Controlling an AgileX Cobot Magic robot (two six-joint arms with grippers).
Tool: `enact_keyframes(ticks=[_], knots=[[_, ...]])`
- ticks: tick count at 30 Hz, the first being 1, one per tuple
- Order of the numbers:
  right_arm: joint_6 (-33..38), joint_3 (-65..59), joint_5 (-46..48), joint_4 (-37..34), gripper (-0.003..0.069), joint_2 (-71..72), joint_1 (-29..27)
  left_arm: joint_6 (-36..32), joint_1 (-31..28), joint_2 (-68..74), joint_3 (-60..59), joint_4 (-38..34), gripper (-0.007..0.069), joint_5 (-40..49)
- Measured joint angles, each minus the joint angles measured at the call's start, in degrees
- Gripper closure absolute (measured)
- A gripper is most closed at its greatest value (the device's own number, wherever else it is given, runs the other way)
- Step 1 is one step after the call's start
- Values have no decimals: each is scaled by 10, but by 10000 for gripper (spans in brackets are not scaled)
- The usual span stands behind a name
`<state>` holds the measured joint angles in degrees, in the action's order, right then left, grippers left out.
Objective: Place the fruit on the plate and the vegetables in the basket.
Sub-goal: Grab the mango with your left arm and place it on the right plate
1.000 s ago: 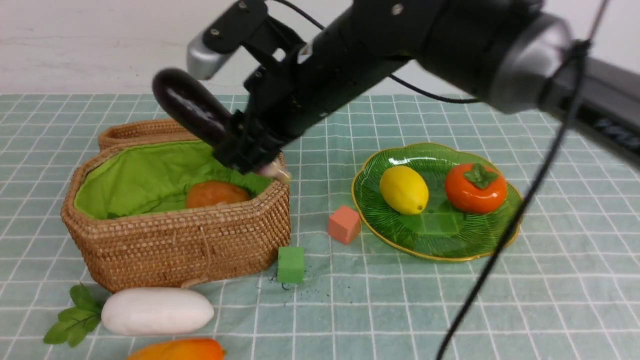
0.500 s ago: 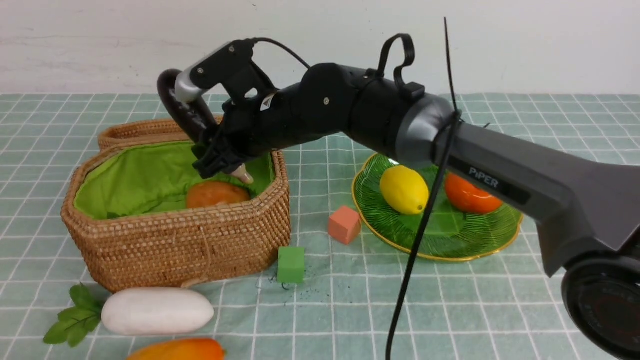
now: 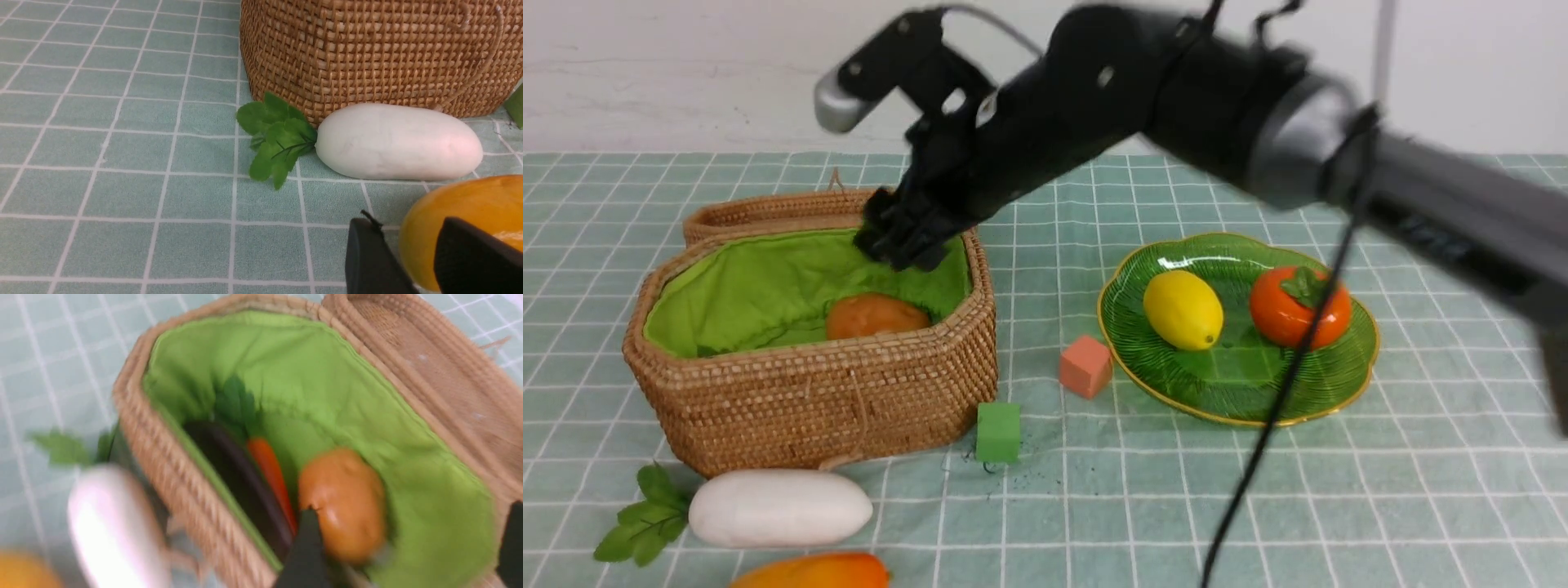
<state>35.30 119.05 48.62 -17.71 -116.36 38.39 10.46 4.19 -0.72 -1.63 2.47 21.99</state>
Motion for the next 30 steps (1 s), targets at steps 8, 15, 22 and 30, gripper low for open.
enact_keyframes(ticks=[8, 15, 22, 30], knots=[[-136, 1, 221, 106, 570, 166, -87, 0, 0, 0, 0, 0, 386, 0], [-204, -76, 234, 88, 676, 290, -151, 0, 0, 0, 0, 0, 386, 0], [-254, -314, 219, 79, 676, 439, -154, 0, 0, 0, 0, 0, 386, 0], [-249, -649, -7, 80, 674, 606, -154, 0, 0, 0, 0, 0, 386, 0]])
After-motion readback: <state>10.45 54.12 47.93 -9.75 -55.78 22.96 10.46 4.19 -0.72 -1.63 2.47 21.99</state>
